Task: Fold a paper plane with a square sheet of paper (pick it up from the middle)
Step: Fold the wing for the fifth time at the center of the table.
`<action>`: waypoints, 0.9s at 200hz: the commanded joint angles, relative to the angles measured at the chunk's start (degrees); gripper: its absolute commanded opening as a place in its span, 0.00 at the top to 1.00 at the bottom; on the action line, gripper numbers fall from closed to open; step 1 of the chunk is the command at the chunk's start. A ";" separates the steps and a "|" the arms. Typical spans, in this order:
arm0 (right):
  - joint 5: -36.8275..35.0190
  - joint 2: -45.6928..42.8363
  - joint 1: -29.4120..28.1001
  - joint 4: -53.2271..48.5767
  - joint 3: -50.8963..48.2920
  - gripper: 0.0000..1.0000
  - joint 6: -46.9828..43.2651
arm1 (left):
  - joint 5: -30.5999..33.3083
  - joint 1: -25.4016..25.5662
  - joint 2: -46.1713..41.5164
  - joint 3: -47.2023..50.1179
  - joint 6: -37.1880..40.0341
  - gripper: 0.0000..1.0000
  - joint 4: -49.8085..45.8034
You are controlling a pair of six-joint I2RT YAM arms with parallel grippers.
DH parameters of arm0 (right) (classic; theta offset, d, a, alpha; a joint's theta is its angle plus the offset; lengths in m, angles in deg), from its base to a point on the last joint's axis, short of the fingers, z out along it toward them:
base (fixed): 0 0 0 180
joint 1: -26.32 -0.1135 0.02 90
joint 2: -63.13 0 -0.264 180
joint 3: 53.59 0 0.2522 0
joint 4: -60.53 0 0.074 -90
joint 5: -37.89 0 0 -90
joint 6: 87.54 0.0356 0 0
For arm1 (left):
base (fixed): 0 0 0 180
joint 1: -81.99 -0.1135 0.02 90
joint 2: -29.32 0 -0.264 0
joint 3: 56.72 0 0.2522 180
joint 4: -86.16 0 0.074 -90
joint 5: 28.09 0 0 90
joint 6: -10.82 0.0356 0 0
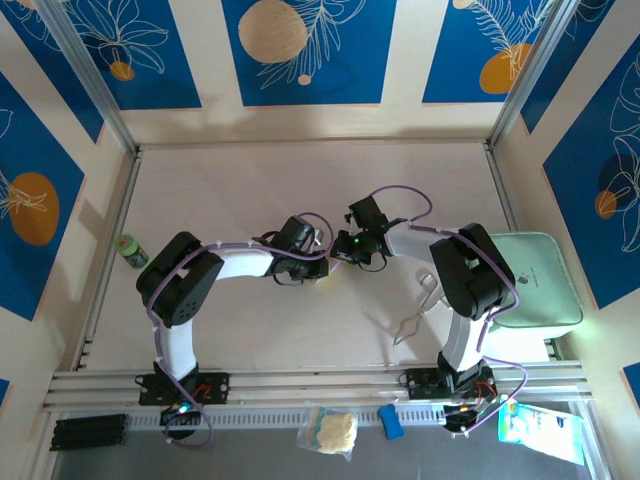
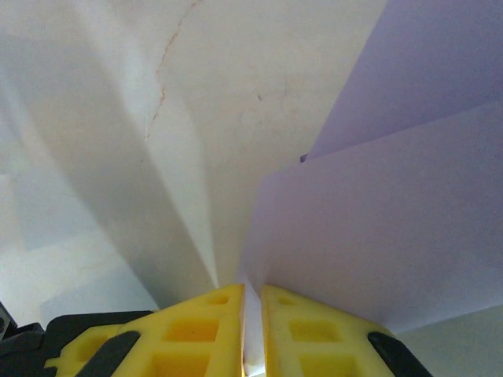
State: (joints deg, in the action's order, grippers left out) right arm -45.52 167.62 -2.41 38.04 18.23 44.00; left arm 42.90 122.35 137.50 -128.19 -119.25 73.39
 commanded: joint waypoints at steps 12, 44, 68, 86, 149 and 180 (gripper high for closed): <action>-1.49 1.25 0.71 -0.85 0.84 0.85 0.12 | 0.57 -0.32 -0.38 0.58 -0.27 0.96 -3.38; -1.99 1.97 1.19 -0.95 0.80 0.85 0.14 | 0.52 -0.30 -0.43 0.58 -0.41 0.96 -3.50; -2.00 2.80 1.40 -1.14 1.08 0.86 0.12 | 0.40 -0.33 -0.60 0.58 -0.44 0.96 -3.46; -2.08 3.43 1.47 -1.11 1.09 0.86 0.19 | 0.29 -0.43 -0.69 0.51 -0.44 0.96 -3.48; -2.04 5.26 1.82 -1.51 0.74 0.86 -0.72 | -2.19 -0.72 -4.12 -0.29 -0.22 0.93 -1.37; -0.14 6.64 1.81 -1.34 1.09 0.86 -2.74 | -4.72 -0.83 -4.75 -0.82 -0.40 0.86 1.18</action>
State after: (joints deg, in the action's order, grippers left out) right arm -45.37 170.87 -0.88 38.74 19.35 43.33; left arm 41.11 122.11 134.70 -128.17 -119.58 73.37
